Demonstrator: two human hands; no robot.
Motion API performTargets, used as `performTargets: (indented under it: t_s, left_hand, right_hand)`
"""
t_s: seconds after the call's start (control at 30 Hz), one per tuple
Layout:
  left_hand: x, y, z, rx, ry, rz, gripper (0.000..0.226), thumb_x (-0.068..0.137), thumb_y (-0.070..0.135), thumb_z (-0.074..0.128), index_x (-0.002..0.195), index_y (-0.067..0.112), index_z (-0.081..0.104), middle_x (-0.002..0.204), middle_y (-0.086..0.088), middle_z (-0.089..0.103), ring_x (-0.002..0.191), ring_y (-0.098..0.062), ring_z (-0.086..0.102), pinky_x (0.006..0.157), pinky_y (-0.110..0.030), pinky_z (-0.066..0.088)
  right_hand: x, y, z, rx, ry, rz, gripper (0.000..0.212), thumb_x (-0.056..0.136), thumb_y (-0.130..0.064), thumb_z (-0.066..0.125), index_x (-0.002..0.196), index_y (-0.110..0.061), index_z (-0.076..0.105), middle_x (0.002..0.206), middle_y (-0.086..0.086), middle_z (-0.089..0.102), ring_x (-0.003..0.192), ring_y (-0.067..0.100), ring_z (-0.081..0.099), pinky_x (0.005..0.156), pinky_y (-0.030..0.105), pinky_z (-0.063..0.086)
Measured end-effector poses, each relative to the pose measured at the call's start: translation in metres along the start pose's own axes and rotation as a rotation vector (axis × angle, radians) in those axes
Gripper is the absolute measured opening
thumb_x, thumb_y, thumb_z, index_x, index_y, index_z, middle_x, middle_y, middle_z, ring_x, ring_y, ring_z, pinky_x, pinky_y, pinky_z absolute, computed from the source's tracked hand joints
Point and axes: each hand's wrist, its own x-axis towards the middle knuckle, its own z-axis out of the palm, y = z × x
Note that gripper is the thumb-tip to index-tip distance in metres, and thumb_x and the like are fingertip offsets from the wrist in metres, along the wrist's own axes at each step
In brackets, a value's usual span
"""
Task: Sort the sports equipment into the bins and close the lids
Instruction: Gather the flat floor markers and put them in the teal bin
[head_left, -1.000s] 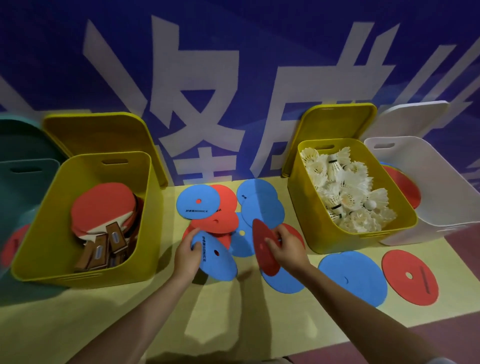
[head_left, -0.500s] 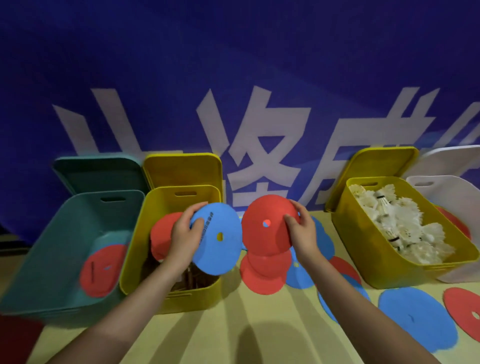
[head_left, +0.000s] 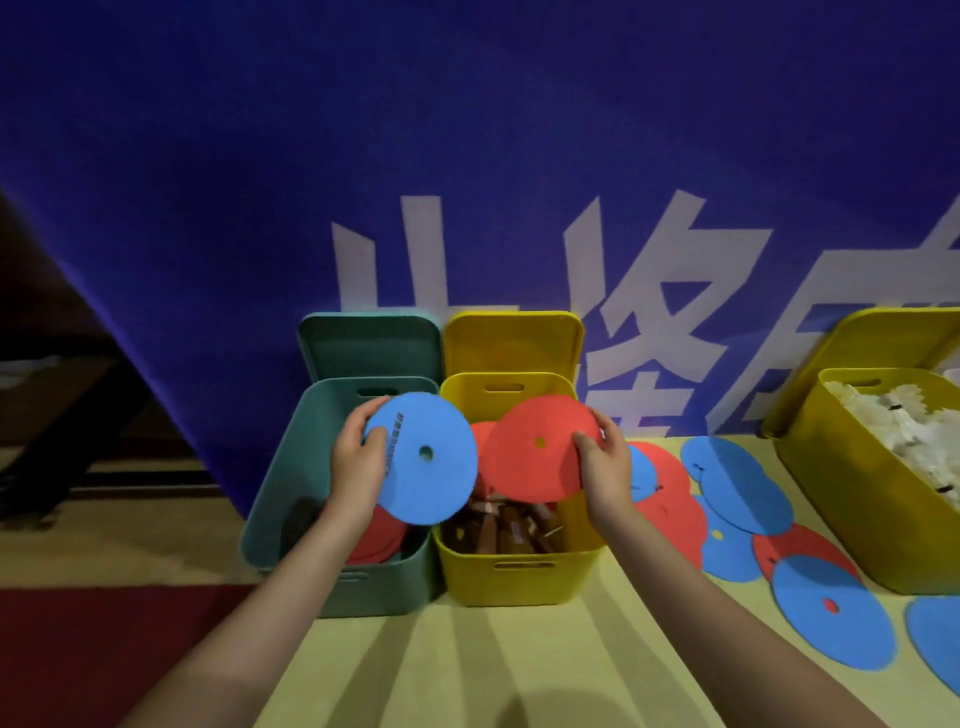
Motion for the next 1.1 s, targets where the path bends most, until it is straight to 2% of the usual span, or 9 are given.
performTargets:
  t_s: [0.17,0.37,0.53,0.63,0.77,0.83,0.93,1.0,1.1]
  left_hand:
    - [0.031,-0.023,-0.066,0.125,0.068,-0.064,0.04,0.093,0.002,0.039,0.125,0.019,0.055,0.109,0.001,0.059,0.083,-0.011,0.057,0.067,-0.029,0.048]
    - [0.067,-0.062,-0.088,0.323,-0.057,-0.133,0.038,0.094,0.004,0.042,0.127,0.021,0.052,0.115,-0.001,0.057,0.098,-0.021,0.057,0.073,-0.035,0.047]
    - [0.097,-0.105,-0.077,0.459,-0.195,-0.242,0.042,0.088,0.001,0.038,0.122,0.022,0.05,0.093,-0.01,0.062,0.066,-0.024,0.055,0.057,-0.032,0.041]
    - [0.114,-0.13,-0.066,0.546,-0.266,-0.267,0.042,0.087,0.0,0.039,0.123,0.019,0.05,0.087,-0.011,0.063,0.062,-0.025,0.054,0.055,-0.031,0.041]
    - [0.127,-0.155,-0.059,0.688,-0.316,-0.29,0.042,0.089,-0.001,0.044,0.128,0.011,0.051,0.106,-0.021,0.065,0.079,-0.032,0.06,0.065,-0.033,0.044]
    - [0.132,-0.165,-0.06,0.806,-0.391,-0.342,0.043,0.09,0.005,0.045,0.132,0.007,0.047,0.118,-0.02,0.061,0.094,-0.034,0.063,0.07,-0.032,0.049]
    - [0.135,-0.162,-0.057,1.015,-0.479,-0.37,0.048,0.091,0.021,0.05,0.135,0.004,0.039,0.132,-0.019,0.051,0.118,-0.033,0.053,0.093,-0.032,0.045]
    - [0.134,-0.148,-0.056,1.011,-0.484,-0.249,0.049,0.093,0.024,0.049,0.137,0.005,0.04,0.137,-0.018,0.047,0.126,-0.032,0.046,0.103,-0.031,0.036]
    - [0.131,-0.118,-0.071,0.769,-0.417,0.044,0.047,0.092,0.016,0.05,0.138,0.011,0.047,0.141,-0.012,0.044,0.13,-0.027,0.041,0.109,-0.028,0.028]
  right_hand:
    - [-0.021,0.007,0.049,0.013,-0.058,-0.001,0.037,0.094,-0.01,0.051,0.13,-0.016,0.052,0.128,0.009,0.051,0.111,0.024,0.049,0.089,0.034,0.043]
    - [-0.027,0.008,0.087,-0.041,-0.105,-0.018,0.036,0.095,-0.014,0.051,0.13,-0.021,0.052,0.126,0.005,0.052,0.109,0.023,0.05,0.082,0.033,0.044]
    - [-0.016,0.01,0.102,-0.109,-0.124,-0.038,0.036,0.095,-0.016,0.052,0.13,-0.025,0.051,0.123,0.001,0.051,0.108,0.023,0.049,0.083,0.034,0.044]
    - [-0.006,0.011,0.108,-0.135,-0.127,-0.053,0.036,0.094,-0.015,0.053,0.129,-0.025,0.051,0.122,0.0,0.05,0.109,0.02,0.048,0.085,0.032,0.042]
    - [0.007,0.01,0.12,-0.171,-0.164,-0.065,0.036,0.094,-0.011,0.053,0.129,-0.02,0.05,0.119,-0.004,0.05,0.109,0.016,0.047,0.084,0.025,0.038]
    - [0.013,0.009,0.132,-0.201,-0.201,-0.087,0.036,0.094,-0.009,0.053,0.129,-0.017,0.05,0.118,-0.005,0.05,0.109,0.014,0.047,0.077,0.013,0.039]
    - [0.02,0.006,0.156,-0.227,-0.266,-0.131,0.036,0.093,-0.004,0.054,0.129,-0.012,0.052,0.119,-0.005,0.05,0.109,0.01,0.046,0.07,-0.001,0.034]
    - [0.022,0.005,0.173,-0.233,-0.313,-0.154,0.036,0.093,-0.003,0.054,0.128,-0.01,0.052,0.119,-0.002,0.052,0.109,0.012,0.048,0.076,0.003,0.034]
    - [0.023,0.009,0.2,-0.311,-0.402,-0.207,0.035,0.091,-0.003,0.056,0.125,-0.012,0.054,0.115,-0.001,0.057,0.108,0.016,0.053,0.081,0.009,0.034]
